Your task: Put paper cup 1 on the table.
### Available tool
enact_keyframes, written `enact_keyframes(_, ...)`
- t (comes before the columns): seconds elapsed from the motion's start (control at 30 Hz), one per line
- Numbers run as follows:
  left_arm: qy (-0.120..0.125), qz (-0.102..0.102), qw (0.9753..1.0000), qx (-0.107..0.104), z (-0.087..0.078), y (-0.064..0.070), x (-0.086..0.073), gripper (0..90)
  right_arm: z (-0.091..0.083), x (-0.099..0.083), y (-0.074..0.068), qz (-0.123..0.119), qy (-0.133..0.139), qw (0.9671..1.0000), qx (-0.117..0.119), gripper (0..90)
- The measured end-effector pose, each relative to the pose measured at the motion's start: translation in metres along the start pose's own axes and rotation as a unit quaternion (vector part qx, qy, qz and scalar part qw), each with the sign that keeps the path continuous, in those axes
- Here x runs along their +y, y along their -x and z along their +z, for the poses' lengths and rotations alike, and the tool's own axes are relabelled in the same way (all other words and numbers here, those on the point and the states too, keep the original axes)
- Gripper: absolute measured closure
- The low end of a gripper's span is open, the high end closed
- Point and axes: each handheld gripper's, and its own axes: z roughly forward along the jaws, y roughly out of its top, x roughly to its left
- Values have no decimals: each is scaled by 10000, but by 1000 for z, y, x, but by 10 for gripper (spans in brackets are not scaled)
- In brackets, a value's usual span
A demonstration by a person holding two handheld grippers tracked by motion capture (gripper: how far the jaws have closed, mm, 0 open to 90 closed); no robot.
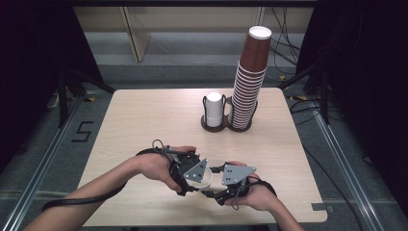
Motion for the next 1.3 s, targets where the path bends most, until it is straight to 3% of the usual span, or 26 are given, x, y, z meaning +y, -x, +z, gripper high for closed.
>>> enact_keyframes(0.07,33,-1,10000,-29,0,0,0,253,2,0,-2,75,3,9999,77,284)
enact_keyframes(0.1,24,0,10000,-49,0,0,1,254,2,1,0,-56,13,10000,38,286)
enact_keyframes(0.17,41,-4,10000,-63,1,1,1,253,3,1,-3,181,-13,9998,70,292)
enact_keyframes(0.2,41,-4,10000,-63,1,1,1,254,3,1,-3,181,-13,9998,70,292)
enact_keyframes(0.27,32,2,10000,-57,2,0,1,252,5,1,-2,-68,53,9999,76,329)
enact_keyframes(0.43,131,-64,9999,-72,4,0,1,242,3,-1,-5,96,10,9999,102,338)
enact_keyframes(0.47,208,-159,9996,-118,5,-1,0,233,2,-2,-3,-52,114,9999,33,338)
enact_keyframes(0.53,245,-226,9993,-152,5,-2,-1,185,2,-2,-4,25,105,9999,74,337)
enact_keyframes(0.57,376,-309,9987,-126,4,-4,-1,146,-1,-3,-2,-59,61,10000,-29,337)
enact_keyframes(0.67,564,-445,9974,75,0,-5,-2,118,-7,-6,-1,114,16,9999,-112,338)
enact_keyframes(0.73,624,-515,9966,129,-2,-5,-2,98,-8,-7,0,104,2,9998,-141,337)
enact_keyframes(0.83,899,-701,9927,388,-7,-3,-7,82,-18,-13,5,274,-49,9990,-346,337)
enact_keyframes(0.87,899,-701,9927,388,-7,-3,-7,79,-20,-14,6,297,-4,9986,-426,337)
enact_keyframes(0.9,1091,-811,9891,564,-9,-1,-12,76,-22,-16,8,345,34,9982,-491,337)
enact_keyframes(0.97,1319,-1014,9836,694,-10,3,-18,77,-26,-19,11,439,65,9971,-626,337)
enact_keyframes(1.0,1319,-1014,9836,694,-10,3,-18,77,-26,-19,11,439,65,9971,-626,337)
enact_keyframes(1.03,1495,-1228,9777,814,-9,6,-24,77,-31,-22,15,506,121,9952,-829,337)
enact_keyframes(1.07,1495,-1228,9777,814,-9,6,-24,78,-31,-22,15,506,121,9952,-829,337)
enact_keyframes(1.1,1563,-1356,9736,963,-8,9,-29,78,-34,-25,18,670,154,9937,-885,337)
enact_keyframes(1.17,1633,-1549,9687,1045,-7,12,-36,80,-37,-27,20,754,194,9918,-1013,337)
enact_keyframes(1.2,1633,-1549,9687,1045,-7,12,-36,80,-37,-27,20,754,194,9918,-1013,337)
enact_keyframes(1.23,1767,-1763,9612,1175,-5,14,-43,81,-40,-28,23,844,215,9901,-1097,337)
enact_keyframes(1.27,1767,-1763,9612,1175,-5,14,-43,82,-40,-28,23,844,215,9901,-1097,337)
enact_keyframes(1.3,1953,-2028,9501,1344,-4,18,-50,82,-41,-30,24,927,289,9874,-1251,336)
